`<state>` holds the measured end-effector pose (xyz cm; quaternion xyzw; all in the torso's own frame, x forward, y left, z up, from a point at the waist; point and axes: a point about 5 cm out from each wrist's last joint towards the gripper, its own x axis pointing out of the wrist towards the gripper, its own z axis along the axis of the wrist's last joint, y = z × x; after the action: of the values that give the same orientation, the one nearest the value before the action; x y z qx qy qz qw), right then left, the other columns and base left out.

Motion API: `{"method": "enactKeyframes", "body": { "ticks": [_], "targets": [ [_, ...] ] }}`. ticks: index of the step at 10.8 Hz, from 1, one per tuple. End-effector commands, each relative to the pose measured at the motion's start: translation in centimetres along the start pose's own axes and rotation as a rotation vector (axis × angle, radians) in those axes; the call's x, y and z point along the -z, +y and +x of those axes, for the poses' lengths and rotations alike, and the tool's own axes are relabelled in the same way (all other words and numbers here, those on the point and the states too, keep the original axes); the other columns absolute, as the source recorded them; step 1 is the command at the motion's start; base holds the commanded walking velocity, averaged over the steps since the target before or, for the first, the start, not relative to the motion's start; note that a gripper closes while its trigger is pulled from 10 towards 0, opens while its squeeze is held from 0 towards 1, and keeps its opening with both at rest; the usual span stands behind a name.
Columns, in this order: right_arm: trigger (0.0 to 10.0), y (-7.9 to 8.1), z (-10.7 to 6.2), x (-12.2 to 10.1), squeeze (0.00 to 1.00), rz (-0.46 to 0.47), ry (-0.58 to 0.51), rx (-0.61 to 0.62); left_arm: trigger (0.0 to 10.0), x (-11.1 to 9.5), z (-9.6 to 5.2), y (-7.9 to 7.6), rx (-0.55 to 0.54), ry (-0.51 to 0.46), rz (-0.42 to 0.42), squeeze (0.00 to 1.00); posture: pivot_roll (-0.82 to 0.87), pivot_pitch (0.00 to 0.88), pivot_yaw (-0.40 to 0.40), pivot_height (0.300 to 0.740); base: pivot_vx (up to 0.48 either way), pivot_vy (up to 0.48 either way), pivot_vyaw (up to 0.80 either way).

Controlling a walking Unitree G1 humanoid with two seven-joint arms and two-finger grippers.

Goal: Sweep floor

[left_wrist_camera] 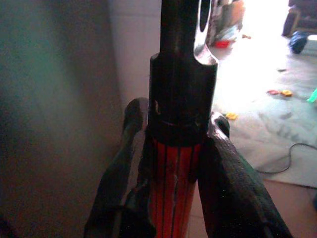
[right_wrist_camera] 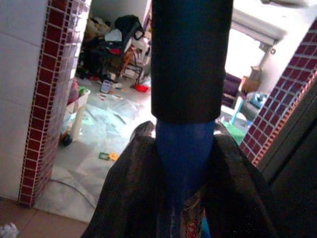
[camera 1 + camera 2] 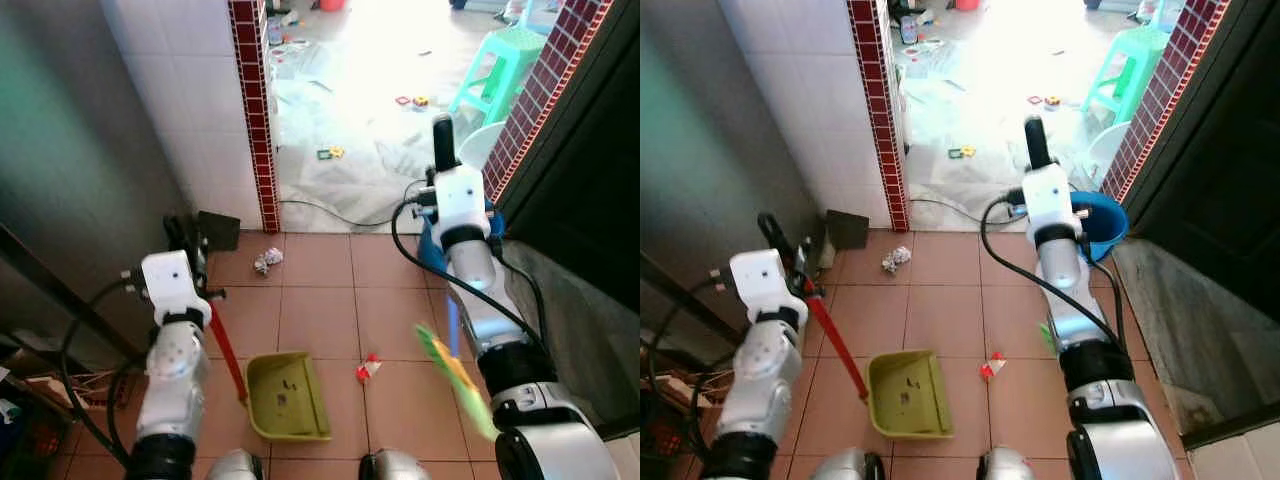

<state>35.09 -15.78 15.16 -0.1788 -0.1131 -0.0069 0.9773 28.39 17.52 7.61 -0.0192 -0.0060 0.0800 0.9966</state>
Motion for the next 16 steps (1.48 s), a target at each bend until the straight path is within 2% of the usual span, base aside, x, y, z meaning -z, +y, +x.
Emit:
{"method": "enactKeyframes", "body": {
  "ticks": [1, 3, 5, 9, 11, 12, 13, 16],
  "targets": [
    [10.0, -0.5, 0.9, -1.6, 0.00, -0.007, -0.070, 0.013, 10.0, -1.7, 1.1, -0.1, 0.008, -0.076, -0.009, 0.00, -0.09, 0.000, 0.012, 0.740, 0.341, 0.000, 0.00],
    [10.0, 0.1, 0.3, -1.3, 0.00, -0.011, -0.084, -0.009, 10.0, -1.4, 1.4, -0.8, 0.039, -0.079, -0.008, 0.00, -0.11, 0.000, 0.034, 0.740, 0.454, 0.000, 0.00],
    [10.0, -0.6, 0.2, -1.2, 0.00, -0.003, -0.077, 0.039, 10.0, -1.2, 1.6, -1.9, 0.090, -0.062, -0.016, 0.00, -0.12, 0.000, 0.062, 0.740, 0.472, 0.000, 0.00],
    [10.0, 0.0, 0.3, -1.2, 0.00, 0.005, -0.070, 0.031, 10.0, -1.1, 1.7, -2.4, 0.111, -0.056, -0.030, 0.00, -0.12, 0.000, 0.057, 0.740, 0.445, 0.000, 0.00],
    [10.0, 0.1, 0.5, -1.3, 0.00, 0.002, -0.067, 0.032, 10.0, -1.1, 1.7, -2.5, 0.109, -0.056, -0.038, 0.00, -0.12, 0.000, 0.054, 0.740, 0.000, 0.000, 0.00],
    [10.0, 0.2, 0.4, -1.3, 0.00, 0.050, -0.065, 0.039, 10.0, -1.0, 1.6, -2.5, 0.113, -0.047, -0.036, 0.00, -0.12, 0.000, 0.055, 0.740, 0.000, 0.000, 0.00],
    [10.0, 0.4, 0.3, -1.3, 0.00, 0.048, -0.060, 0.034, 10.0, -0.8, 1.5, -2.6, 0.117, -0.044, -0.039, 0.00, -0.12, 0.000, 0.054, 0.740, 0.000, 0.000, 0.00],
    [10.0, 0.5, 0.4, -1.2, 0.00, 0.058, -0.054, 0.024, 10.0, -0.8, 1.5, -2.8, 0.113, -0.035, -0.040, 0.00, -0.12, 0.000, 0.049, 0.740, 0.000, 0.000, -0.70]
  ]
}}
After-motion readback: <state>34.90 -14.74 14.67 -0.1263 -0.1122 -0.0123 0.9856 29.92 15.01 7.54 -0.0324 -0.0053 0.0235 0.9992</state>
